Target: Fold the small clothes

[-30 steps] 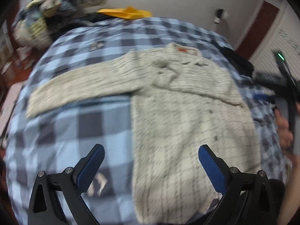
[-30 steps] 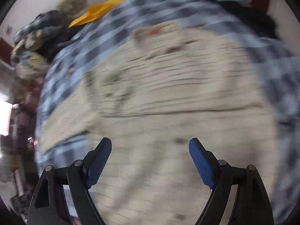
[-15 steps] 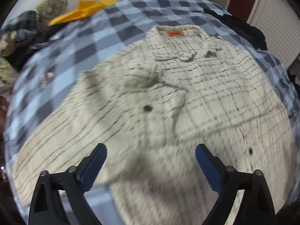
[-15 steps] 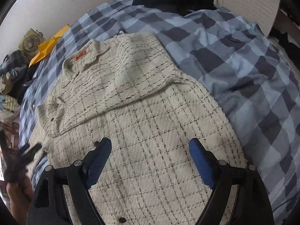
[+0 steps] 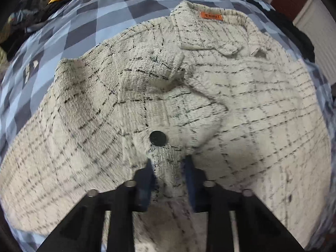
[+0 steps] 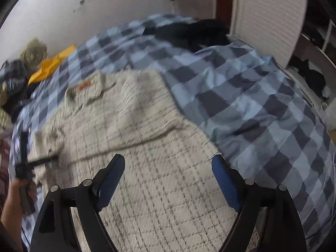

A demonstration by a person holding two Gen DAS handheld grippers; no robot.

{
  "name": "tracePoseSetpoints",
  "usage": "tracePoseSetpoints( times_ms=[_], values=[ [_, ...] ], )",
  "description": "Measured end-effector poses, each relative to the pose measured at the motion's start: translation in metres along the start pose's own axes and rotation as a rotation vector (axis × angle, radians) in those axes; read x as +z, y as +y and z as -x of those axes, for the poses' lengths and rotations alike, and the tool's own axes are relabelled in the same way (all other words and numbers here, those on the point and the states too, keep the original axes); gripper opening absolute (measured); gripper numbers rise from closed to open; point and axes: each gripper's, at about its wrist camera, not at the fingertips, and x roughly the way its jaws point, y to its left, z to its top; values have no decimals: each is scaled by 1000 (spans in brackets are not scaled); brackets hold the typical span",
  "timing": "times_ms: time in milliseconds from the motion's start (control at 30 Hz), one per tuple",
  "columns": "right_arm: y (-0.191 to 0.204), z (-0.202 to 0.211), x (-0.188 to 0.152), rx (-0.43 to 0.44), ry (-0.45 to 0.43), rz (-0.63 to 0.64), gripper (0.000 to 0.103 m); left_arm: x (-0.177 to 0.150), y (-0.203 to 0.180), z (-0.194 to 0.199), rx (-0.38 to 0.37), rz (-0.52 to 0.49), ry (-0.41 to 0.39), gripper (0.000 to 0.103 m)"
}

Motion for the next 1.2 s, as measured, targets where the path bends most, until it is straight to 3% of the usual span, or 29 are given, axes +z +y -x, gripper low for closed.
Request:
tracePoseSetpoints(
  times_ms=[33,267,367,500,567,633,667,700,833,933,1000,1100,1200],
  values=[
    [-34,0,1,6,-10,-15,83,-1,-1,6,-15,7,-13,12],
    [-160,6,4,107,-35,-186,83,-20,24,76,-191,151,-145,9],
    [-188,2,6,132,-26,-259,83,-36,40,65,-196,223,-95,9],
    [-197,-17,8,166,38,-277,83,-38,42,35,-184,234,-25,11],
    [-196,-26,9,176,71,-259,83,-41,44,29,-182,248,-19,18],
    [-187,-34,9,168,96,-216,83,-43,40,31,-135,232,4,43],
    [-184,-37,9,167,106,-199,83,-44,36,35,-118,210,11,68],
    [-176,-41,8,177,123,-172,83,-45,33,46,-109,171,-6,82],
    [-139,-44,-4,291,167,-80,83,-55,28,102,13,57,-125,87],
    [-103,-35,-17,312,161,51,83,-65,43,140,155,27,-178,90],
    [-84,-26,-26,309,145,130,83,-78,57,162,288,16,-206,99],
    [-60,-11,-42,292,117,243,83,-105,76,181,444,-29,-229,101],
    [-48,7,-55,216,48,327,83,-134,104,193,478,-40,-228,101]
  ],
)
